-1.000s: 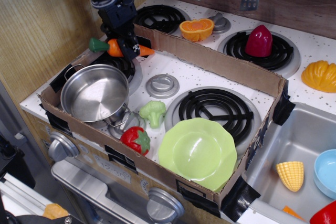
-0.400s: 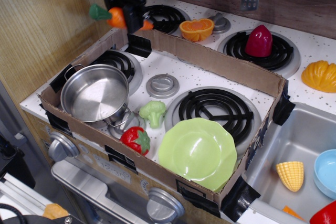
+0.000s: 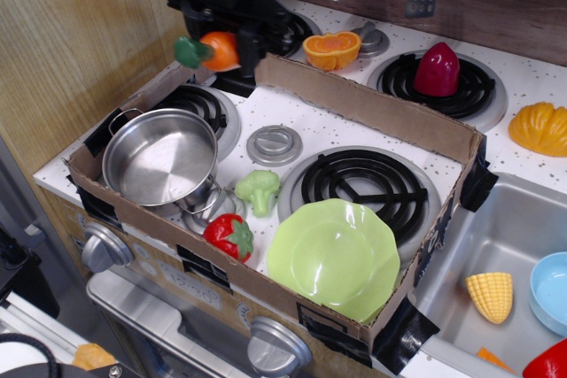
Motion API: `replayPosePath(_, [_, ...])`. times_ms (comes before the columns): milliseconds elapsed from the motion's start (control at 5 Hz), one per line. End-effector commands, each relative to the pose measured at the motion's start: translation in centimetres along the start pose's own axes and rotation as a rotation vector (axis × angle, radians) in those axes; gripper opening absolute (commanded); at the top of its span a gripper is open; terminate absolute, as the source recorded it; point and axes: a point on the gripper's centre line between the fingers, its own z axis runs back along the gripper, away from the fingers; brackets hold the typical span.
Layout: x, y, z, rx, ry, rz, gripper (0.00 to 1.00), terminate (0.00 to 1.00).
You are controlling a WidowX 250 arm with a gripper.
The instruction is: Put carrot on plate
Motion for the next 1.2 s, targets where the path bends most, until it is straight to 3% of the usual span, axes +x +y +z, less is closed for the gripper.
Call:
replayPosePath(0, [0.2, -4.5, 0.8, 0.011, -0.082, 0.156, 0.00, 0.00])
replayPosePath(600, [-1.8, -11.2, -2.5, -0.030, -0.134, 0.340, 0.00, 0.00])
replayPosePath(1000, [-3.9, -12.3, -2.5, 0.025, -0.134, 0.388, 0.00, 0.00])
